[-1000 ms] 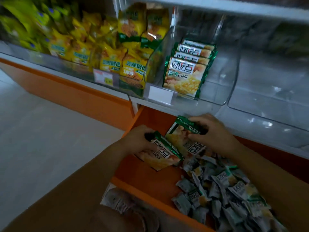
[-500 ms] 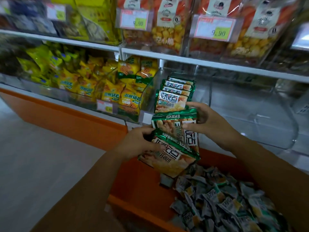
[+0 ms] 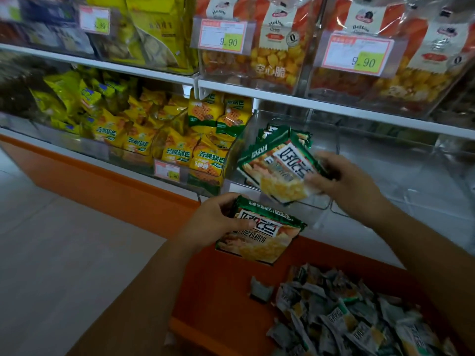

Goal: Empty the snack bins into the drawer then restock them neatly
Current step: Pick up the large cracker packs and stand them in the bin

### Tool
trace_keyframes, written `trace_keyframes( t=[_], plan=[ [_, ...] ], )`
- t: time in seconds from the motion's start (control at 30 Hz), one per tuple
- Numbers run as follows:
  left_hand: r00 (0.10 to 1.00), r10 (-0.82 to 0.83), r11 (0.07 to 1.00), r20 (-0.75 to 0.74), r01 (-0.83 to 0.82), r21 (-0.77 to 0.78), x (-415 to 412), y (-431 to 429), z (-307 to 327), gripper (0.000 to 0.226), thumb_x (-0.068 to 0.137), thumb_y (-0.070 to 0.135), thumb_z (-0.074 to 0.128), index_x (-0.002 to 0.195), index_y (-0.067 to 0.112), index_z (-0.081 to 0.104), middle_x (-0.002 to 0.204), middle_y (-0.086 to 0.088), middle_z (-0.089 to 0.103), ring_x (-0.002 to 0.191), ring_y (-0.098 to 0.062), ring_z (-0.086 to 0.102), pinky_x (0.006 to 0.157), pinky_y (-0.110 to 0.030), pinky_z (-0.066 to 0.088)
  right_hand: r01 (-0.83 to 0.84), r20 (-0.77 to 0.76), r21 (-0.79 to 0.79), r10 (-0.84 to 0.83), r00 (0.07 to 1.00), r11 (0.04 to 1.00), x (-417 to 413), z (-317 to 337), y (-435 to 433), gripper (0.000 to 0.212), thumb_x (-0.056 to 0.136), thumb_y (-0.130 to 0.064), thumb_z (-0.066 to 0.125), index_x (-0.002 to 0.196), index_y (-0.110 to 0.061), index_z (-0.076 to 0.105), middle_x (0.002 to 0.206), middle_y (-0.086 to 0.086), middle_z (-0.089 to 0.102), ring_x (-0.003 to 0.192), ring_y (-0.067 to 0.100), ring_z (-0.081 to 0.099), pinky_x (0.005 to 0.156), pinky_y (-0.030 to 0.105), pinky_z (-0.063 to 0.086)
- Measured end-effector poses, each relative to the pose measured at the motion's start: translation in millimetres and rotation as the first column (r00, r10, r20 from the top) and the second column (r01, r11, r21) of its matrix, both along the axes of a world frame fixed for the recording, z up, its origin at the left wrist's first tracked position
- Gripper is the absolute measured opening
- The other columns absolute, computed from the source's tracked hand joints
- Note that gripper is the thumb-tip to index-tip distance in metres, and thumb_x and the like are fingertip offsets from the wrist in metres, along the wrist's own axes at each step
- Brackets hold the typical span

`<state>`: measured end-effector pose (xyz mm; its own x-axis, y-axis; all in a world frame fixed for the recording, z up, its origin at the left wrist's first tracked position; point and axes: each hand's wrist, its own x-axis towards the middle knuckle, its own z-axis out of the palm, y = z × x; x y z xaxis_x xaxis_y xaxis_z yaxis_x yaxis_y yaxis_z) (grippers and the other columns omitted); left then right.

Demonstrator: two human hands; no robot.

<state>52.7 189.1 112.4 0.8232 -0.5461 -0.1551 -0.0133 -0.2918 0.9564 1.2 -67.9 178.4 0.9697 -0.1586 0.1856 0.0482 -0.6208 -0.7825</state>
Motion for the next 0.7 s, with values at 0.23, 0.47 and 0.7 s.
trace_keyframes(
  t=[0.23, 0.47, 0.7],
  plan=[
    [0.999, 0.032, 0.998, -0.004, -0.032, -0.063, 16.8, 11.1, -10.6, 0.065, 0.06, 0.049, 0.083, 0.121, 0.039, 0.063, 0.129, 0.008, 0.063, 0.121, -0.015, 0.058, 0.099, -0.045, 0.05, -0.026, -0.061, -0.56, -0.01, 0.998, 0.828, 69.8, 15.2, -4.8, 0.053, 0.094, -0.034, 0.059, 0.144, -0.027, 0.041, 0.142, 0.007, 0.05, 0.123, 0.026, 0.051, 0.096, 0.033, 0.042],
    [0.996, 0.072, 0.992, -0.052, -0.077, -0.1, 24.8, 20.4, -14.2, 0.042, 0.079, 0.015, 0.077, 0.117, 0.028, 0.065, 0.11, 0.007, 0.072, 0.099, -0.01, 0.069, 0.083, -0.031, 0.059, -0.116, -0.284, -0.552, -0.056, 0.957, 0.826, 114.8, -42.4, -3.7, 0.049, 0.095, -0.03, 0.058, 0.14, -0.016, 0.047, 0.146, 0.02, 0.033, 0.122, 0.035, 0.049, 0.104, 0.033, 0.037],
    [0.992, 0.108, 0.989, -0.067, -0.114, -0.095, 33.3, 20.5, -9.0, 0.056, 0.065, 0.037, 0.081, 0.117, 0.024, 0.066, 0.114, 0.004, 0.071, 0.106, -0.016, 0.067, 0.092, -0.041, 0.055, 0.133, 0.031, -0.764, -0.169, 0.985, 0.631, 104.8, -55.8, 3.8, 0.048, 0.089, -0.046, 0.061, 0.131, -0.022, 0.056, 0.124, 0.015, 0.047, 0.116, 0.035, 0.041, 0.095, 0.04, 0.039]
  ],
)
